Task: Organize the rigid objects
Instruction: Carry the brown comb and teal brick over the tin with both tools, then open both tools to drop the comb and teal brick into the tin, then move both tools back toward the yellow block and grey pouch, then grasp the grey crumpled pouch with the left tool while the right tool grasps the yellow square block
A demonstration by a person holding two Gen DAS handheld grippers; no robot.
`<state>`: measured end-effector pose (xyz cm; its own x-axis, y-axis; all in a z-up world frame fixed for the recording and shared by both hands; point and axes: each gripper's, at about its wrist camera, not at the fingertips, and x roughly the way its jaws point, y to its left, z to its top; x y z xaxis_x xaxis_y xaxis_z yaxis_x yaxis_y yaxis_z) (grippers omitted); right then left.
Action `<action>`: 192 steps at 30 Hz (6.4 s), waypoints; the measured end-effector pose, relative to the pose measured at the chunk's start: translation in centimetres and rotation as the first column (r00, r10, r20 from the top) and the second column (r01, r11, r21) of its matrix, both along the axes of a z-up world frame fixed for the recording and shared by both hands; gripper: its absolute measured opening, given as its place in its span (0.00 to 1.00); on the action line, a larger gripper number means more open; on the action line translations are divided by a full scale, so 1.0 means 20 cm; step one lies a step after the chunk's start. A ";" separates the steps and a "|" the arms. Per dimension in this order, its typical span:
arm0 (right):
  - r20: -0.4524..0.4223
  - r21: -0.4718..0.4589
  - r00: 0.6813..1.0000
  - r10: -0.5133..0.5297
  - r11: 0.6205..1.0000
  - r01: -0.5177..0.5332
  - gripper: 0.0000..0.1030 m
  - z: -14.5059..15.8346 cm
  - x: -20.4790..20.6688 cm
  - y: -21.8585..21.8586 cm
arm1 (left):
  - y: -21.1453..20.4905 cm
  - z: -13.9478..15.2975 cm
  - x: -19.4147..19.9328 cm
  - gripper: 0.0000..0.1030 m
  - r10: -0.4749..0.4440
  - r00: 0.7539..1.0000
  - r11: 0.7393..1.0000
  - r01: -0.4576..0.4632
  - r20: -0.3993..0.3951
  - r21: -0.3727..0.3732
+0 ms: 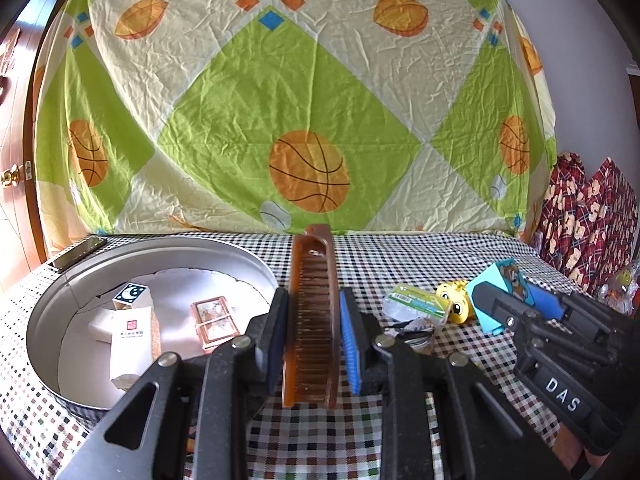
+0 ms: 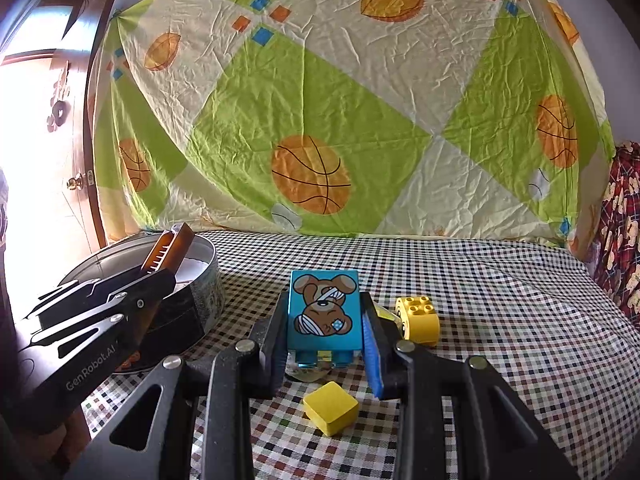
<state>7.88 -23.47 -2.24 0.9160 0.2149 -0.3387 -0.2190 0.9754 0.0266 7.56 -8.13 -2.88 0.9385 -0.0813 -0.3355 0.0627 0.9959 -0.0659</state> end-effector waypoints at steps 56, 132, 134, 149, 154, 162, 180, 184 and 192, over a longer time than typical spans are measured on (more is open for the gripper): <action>-0.019 -0.082 0.978 0.208 0.975 -0.209 0.33 -0.01 0.03 0.58 | 0.51 -0.03 0.02 0.23 0.171 0.985 0.983 -0.173 -0.036 -0.062; -0.279 -0.136 0.960 0.031 0.988 -0.071 0.53 -0.10 0.24 0.00 | 0.40 0.00 0.09 0.97 0.087 0.985 0.992 -0.073 -0.146 0.100; -0.297 -0.135 0.955 0.019 0.989 -0.061 0.53 -0.12 0.23 -0.05 | 0.30 -0.01 0.09 0.97 0.053 0.986 0.993 -0.035 -0.159 0.113; -0.431 -0.110 0.898 0.091 0.982 -0.152 0.53 -0.22 0.28 -0.04 | 0.06 -0.09 0.22 0.97 0.021 0.975 0.986 0.016 -0.220 0.165; -0.482 -0.105 0.871 0.095 0.981 -0.165 0.39 -0.27 0.30 -0.02 | 0.03 -0.07 0.21 0.97 0.004 0.976 0.986 0.033 -0.217 0.166; -0.355 -0.087 0.935 -0.015 0.996 -0.017 0.39 -0.17 0.24 -0.18 | -0.10 -0.05 0.24 0.97 -0.057 0.971 0.983 0.096 -0.231 0.158; -0.314 -0.045 0.937 -0.150 0.989 0.143 0.39 -0.16 0.30 -0.38 | -0.43 -0.22 0.48 0.94 -0.184 0.889 0.959 0.256 -0.419 0.121; -0.309 -0.054 0.939 -0.152 0.988 0.143 0.39 -0.16 0.30 -0.38 | -0.44 -0.24 0.51 0.87 -0.193 0.878 0.959 0.264 -0.438 0.107; -0.298 -0.079 0.940 -0.164 0.986 0.146 0.39 -0.15 0.29 -0.36 | -0.42 -0.25 0.52 0.61 -0.239 0.857 0.953 0.298 -0.456 0.060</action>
